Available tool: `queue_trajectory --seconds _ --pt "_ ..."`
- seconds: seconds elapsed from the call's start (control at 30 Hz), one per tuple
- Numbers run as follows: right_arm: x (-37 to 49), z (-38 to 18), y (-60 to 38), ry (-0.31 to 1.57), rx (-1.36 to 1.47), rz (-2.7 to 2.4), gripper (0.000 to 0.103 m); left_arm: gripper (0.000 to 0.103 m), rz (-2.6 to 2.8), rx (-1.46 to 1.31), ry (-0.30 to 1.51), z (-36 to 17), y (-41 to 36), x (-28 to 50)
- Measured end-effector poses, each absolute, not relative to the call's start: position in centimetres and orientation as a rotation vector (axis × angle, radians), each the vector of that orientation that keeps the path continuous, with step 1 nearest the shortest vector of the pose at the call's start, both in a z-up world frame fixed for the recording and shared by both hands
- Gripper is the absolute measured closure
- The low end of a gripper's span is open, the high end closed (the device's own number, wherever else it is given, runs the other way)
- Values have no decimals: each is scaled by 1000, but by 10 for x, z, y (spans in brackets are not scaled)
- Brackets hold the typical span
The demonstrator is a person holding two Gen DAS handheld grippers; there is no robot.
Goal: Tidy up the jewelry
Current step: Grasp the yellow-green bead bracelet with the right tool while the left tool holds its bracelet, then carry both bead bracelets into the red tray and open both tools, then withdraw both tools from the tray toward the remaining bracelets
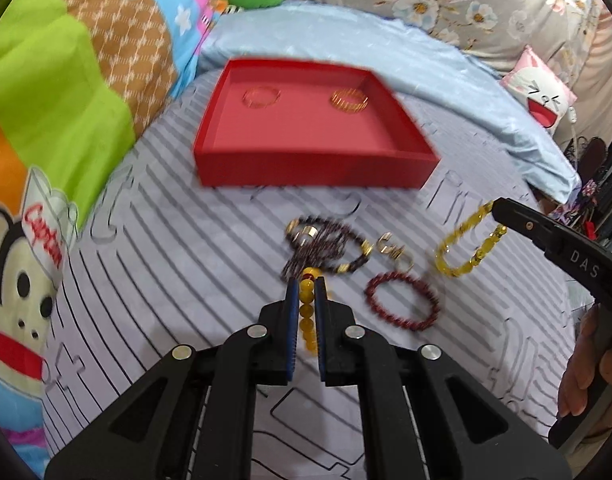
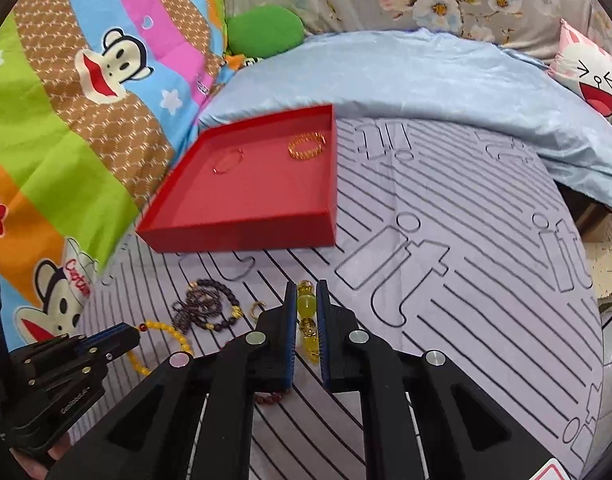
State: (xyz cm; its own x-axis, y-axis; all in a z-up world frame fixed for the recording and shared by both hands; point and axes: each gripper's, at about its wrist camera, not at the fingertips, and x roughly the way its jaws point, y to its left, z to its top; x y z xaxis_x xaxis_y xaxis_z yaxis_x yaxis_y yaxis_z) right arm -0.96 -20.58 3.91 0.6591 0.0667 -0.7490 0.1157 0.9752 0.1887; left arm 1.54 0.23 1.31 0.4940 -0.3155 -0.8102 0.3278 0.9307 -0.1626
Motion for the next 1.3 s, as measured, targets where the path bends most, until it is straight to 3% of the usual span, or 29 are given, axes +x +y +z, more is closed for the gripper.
queue_trajectory --seconds 0.3,0.5,0.77,1.03,1.17,1.23,1.3 --pt "42 90 -197 774 228 71 94 96 -461 11 830 82 -17 60" --pt "111 93 -191 763 259 119 94 95 -454 36 755 101 -39 123" --pt "185 48 -197 849 341 129 94 96 -495 -17 816 60 -49 200" --pt "209 0 -201 937 208 19 92 94 -406 45 907 -1 -44 235" --pt "203 8 -204 888 144 -22 79 61 -335 100 873 -7 -40 235" --pt "197 15 -203 860 124 -28 68 55 -315 126 848 -4 -41 232" --pt "189 22 -200 839 105 -27 66 49 -286 147 827 0 -42 226"
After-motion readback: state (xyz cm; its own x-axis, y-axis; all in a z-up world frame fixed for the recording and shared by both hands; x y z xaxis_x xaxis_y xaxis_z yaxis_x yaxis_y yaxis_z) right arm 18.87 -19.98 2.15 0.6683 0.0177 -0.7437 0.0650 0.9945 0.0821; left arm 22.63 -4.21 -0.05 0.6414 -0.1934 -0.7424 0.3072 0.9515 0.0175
